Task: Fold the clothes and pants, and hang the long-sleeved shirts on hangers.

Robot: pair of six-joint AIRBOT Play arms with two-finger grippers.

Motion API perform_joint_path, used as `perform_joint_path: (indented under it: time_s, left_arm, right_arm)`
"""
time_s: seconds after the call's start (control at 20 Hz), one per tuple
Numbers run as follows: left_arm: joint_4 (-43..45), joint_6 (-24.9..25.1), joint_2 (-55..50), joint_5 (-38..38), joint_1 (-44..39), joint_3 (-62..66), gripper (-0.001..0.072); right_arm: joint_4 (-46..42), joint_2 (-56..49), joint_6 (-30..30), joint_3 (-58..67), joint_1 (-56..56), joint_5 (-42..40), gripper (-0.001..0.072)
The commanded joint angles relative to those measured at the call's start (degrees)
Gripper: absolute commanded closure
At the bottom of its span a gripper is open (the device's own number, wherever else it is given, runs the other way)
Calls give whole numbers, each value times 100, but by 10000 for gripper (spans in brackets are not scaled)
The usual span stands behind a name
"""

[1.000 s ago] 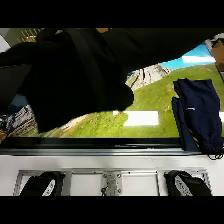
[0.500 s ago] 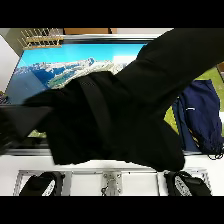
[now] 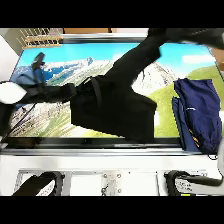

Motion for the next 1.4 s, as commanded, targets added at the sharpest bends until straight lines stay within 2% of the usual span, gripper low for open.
perform_joint_path:
  time_s: [0.0,0.05,0.1,0.15,0.2,0.25,0.4,0.5,0.55,0.65,0.8,0.95,1.1,1.3,1.35]
  left_arm:
    - [11,529,-1410,1471,225,334,688]
    - [0,529,-1788,1624,330,597,689]
    - [-20,527,-2100,1733,424,826,688]
    - [-13,527,-2406,1749,509,1088,538]
    - [-22,525,-2658,1727,586,1335,173]
    - [-22,522,-2876,1650,680,1596,27]
    - [9,538,-3163,723,1167,2321,26]
    - [28,977,-3093,-131,1615,2406,27]
    - [28,1150,-2999,-431,1814,2221,27]
    - [17,1182,-2732,-789,2177,1399,27]
    - [-33,1246,-2430,-568,2417,-177,27]
    - [-605,1794,-2490,-127,2422,-1134,27]
    - [-1425,2245,-2769,50,2400,-1353,27]
    - [-1668,2280,-3174,28,2159,-964,28]
    - [-1661,2271,-3226,61,2020,-846,80]
  right_arm:
    - [-232,-1078,26,7,271,-1036,699]
    - [-192,-1222,136,7,271,-1174,698]
    - [-79,-1351,304,7,256,-1305,657]
    - [61,-1440,437,7,243,-1384,410]
    - [225,-1497,452,7,214,-1427,89]
    - [321,-1502,455,9,177,-1438,15]
    - [520,-1198,455,7,-138,-1250,24]
    - [516,-802,131,0,-417,-638,158]
    - [516,-555,-199,-74,-520,-181,157]
    - [511,26,-555,-527,-599,608,158]
    - [520,1054,-581,-1790,-562,1029,159]
    - [544,1996,-579,-3040,-479,1005,159]
    - [590,2581,-577,-3659,-446,1003,160]
    - [586,2857,-577,-3735,-446,964,160]
    - [586,2868,-577,-3735,-446,962,160]
